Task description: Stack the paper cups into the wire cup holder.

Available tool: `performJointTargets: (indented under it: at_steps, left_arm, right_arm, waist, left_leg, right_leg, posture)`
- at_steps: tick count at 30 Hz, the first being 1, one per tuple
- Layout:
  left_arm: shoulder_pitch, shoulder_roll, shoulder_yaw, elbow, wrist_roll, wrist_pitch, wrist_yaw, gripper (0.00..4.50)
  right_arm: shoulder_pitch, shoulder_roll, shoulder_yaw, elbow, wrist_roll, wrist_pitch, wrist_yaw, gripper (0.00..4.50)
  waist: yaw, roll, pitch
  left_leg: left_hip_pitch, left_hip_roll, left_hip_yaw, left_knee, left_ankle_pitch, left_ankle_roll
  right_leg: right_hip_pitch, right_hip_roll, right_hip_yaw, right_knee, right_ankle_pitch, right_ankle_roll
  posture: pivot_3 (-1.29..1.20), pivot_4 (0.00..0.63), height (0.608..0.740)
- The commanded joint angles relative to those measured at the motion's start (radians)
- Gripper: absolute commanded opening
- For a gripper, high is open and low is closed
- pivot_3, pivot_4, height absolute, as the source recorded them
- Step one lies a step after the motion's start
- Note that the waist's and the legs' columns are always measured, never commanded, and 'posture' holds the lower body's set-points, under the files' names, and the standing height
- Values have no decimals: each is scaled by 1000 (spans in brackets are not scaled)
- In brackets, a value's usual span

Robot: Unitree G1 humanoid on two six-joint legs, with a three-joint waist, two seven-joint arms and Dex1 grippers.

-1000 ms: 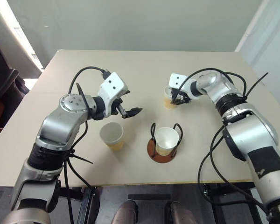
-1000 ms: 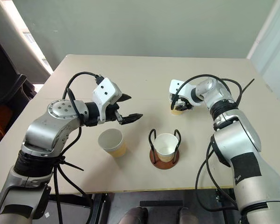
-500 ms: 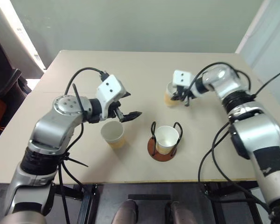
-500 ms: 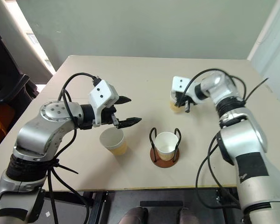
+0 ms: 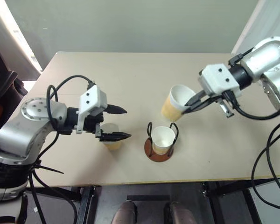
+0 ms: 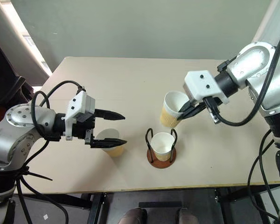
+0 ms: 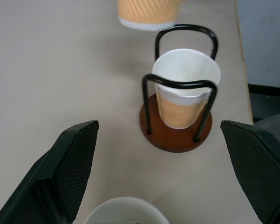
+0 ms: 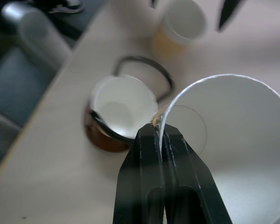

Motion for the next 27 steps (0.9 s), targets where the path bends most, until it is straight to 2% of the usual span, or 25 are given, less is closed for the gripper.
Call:
performJointTargets:
  at_steps: [1, 20, 23, 27]
  left_arm:
    - [4, 6, 13, -38, -8, -12, 9, 4500]
    - [86, 42, 62, -125, -50, 34, 71, 4500]
    - [92, 47, 64, -128, -53, 33, 74, 4500]
    - [103, 72, 60, -116, -37, 14, 54, 4500]
  right_arm:
    - [-11, -12, 25, -32, 18, -25, 4, 35]
    - [-33, 41, 156, -48, 3, -168, 4, 35]
    - [-41, 48, 166, -34, -10, -174, 4, 564]
    - [-50, 64, 147, -11, -29, -162, 4, 1893]
  waist:
    - [-1, 0, 0]
    - [-3, 0, 0]
    - [-3, 0, 0]
    - [-4, 0, 0]
  left_leg:
    - [1, 0, 0, 1, 1, 0]
    - [6, 0, 0, 1, 2, 2]
    - [5, 0, 0, 1, 2, 2]
    - [6, 0, 0, 1, 2, 1]
  right_leg:
    - [0, 0, 0, 2, 0, 0]
    - [1, 0, 0, 10, -3, -9]
    - [1, 0, 0, 10, -3, -10]
    - [1, 0, 0, 10, -3, -10]
  posture:
    - [0, 150, 740]
    - [0, 150, 740]
    - [0, 150, 740]
    - [0, 150, 740]
